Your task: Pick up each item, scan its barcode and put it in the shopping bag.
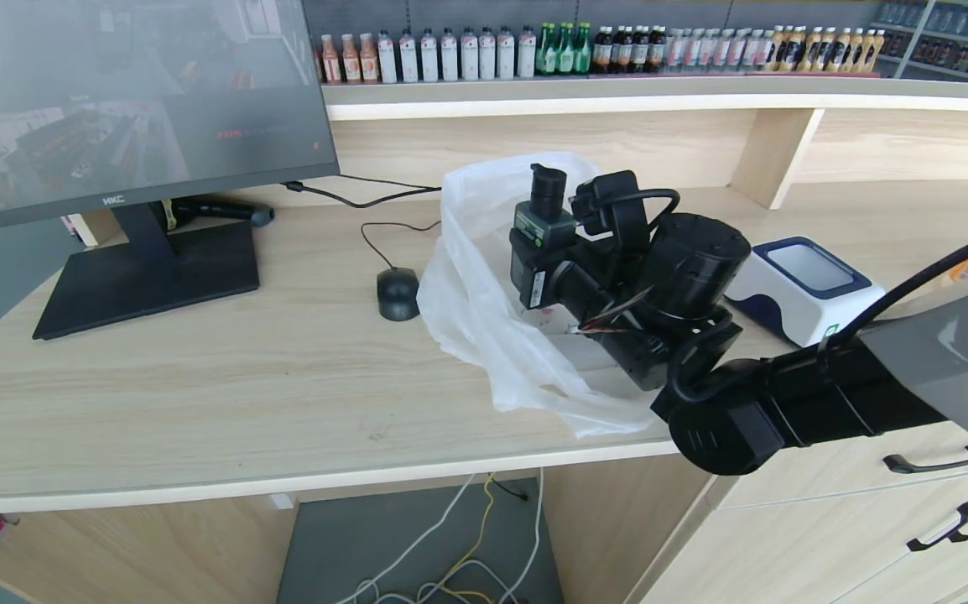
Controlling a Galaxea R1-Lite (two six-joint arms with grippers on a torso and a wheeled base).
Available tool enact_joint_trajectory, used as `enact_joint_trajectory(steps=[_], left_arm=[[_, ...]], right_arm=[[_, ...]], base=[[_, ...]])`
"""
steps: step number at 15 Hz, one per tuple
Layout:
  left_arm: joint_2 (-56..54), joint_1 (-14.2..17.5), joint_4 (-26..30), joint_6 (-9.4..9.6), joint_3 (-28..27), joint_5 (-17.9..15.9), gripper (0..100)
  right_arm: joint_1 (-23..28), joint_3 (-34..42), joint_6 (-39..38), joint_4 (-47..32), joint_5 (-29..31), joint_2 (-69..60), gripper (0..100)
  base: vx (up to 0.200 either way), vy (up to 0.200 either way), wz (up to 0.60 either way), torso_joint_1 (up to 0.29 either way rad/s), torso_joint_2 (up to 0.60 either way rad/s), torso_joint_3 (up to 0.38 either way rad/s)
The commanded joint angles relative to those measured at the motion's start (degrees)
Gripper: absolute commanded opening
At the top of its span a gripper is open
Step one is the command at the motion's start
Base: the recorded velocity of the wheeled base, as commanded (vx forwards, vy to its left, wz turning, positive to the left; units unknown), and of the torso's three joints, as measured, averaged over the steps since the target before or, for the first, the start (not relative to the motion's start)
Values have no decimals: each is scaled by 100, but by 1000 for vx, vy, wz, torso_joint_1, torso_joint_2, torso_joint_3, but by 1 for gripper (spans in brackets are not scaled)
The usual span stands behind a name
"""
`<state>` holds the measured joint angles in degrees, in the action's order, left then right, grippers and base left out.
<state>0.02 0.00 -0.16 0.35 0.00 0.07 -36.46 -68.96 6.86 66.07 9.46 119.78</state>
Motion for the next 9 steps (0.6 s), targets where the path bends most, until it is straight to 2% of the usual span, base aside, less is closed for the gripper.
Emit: enact_joint_trajectory(steps=[1, 9], left_arm=[[-2, 0, -2, 0, 0, 1, 100], [-2, 0, -2, 0, 0, 1, 100]], right_arm=[[34, 6, -62, 28, 3, 194, 0], [95, 32, -71, 64, -6, 344, 0]], base=[[0, 0, 0, 0, 0, 0], [0, 0, 0, 0, 0, 0]])
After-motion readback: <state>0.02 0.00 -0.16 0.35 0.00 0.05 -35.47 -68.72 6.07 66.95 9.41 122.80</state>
